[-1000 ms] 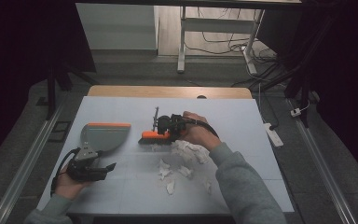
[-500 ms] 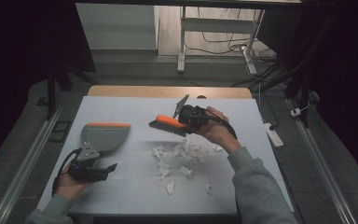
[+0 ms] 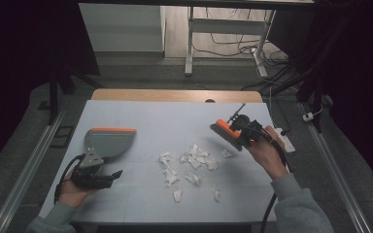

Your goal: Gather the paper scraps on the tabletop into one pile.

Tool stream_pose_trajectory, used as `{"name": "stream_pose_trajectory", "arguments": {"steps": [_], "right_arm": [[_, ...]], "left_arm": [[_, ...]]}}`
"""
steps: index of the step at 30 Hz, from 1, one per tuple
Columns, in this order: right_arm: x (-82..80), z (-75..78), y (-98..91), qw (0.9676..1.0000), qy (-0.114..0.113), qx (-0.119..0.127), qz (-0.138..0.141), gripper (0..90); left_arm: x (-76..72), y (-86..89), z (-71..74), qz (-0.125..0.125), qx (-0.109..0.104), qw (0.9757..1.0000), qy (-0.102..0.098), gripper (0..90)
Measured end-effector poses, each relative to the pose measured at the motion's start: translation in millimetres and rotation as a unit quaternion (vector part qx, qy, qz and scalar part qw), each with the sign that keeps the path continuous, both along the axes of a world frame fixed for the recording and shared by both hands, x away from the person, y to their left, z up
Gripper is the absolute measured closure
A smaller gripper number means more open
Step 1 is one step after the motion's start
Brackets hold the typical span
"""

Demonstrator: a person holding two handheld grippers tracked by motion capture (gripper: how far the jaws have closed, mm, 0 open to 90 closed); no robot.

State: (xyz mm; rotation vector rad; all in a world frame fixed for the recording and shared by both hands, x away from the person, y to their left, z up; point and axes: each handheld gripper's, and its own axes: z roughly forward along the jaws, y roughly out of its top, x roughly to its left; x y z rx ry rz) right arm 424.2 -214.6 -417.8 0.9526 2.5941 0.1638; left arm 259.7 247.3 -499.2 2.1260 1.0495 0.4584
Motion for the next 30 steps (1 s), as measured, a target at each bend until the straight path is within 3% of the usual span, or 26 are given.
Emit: {"name": "stream_pose_trajectory", "arguments": {"steps": [3, 6, 9, 11, 16, 19, 22, 23, 25, 26, 30], "right_arm": [[-0.8, -10.7, -14.0, 0.9993, 0.019, -0.014, -0.029, 69.8], [-1.6, -19.8, -17.6, 0.9983, 0.038, -0.018, -0.042, 69.9], [-4.3, -24.2, -10.6, 0.9978, 0.052, 0.002, -0.042, 69.9], [-7.7, -25.7, -1.2, 0.998, 0.053, -0.005, -0.034, 69.9], [-14.7, -27.5, 15.1, 0.998, 0.057, 0.011, -0.024, 70.0], [-20.0, -25.7, 28.7, 0.9957, 0.076, 0.05, -0.014, 70.0], [-20.6, -22.2, 31.3, 0.9894, 0.099, 0.107, -0.006, 70.0], [-21.5, -20.1, 31.9, 0.99, 0.092, 0.107, -0.004, 69.9], [-22.9, -13.7, 30.5, 0.9938, 0.057, 0.095, -0.006, 69.9], [-22.6, -9.7, 27.6, 0.9942, 0.043, 0.098, -0.008, 69.9], [-21.0, 8.4, 13.4, 0.9915, 0.017, 0.128, -0.017, 69.9]], "left_arm": [[0.2, -0.3, 0.0, -0.002, -0.001, 1.0, -0.001, 29.3], [1.0, -0.9, 0.1, 0.0, -0.002, 1.0, -0.001, 29.3], [0.6, -1.4, 0.1, 0.001, 0.001, 1.0, 0.0, 29.3], [0.4, -1.8, 0.2, 0.001, 0.002, 1.0, 0.0, 29.3], [0.1, -3.0, -0.5, 0.0, 0.003, 1.0, 0.002, 29.3], [0.2, -3.4, -0.9, 0.0, 0.004, 1.0, 0.003, 29.3], [-0.1, -2.5, -1.0, 0.001, 0.004, 1.0, 0.002, 29.3], [-0.2, -2.2, -1.2, 0.001, 0.003, 1.0, 0.002, 29.3], [-0.1, -1.8, -1.6, 0.001, 0.002, 1.0, 0.003, 29.4], [-0.1, -1.8, -1.6, 0.001, 0.002, 1.0, 0.003, 29.4], [0.1, -2.2, -1.8, 0.001, 0.003, 1.0, 0.003, 29.4]]}}
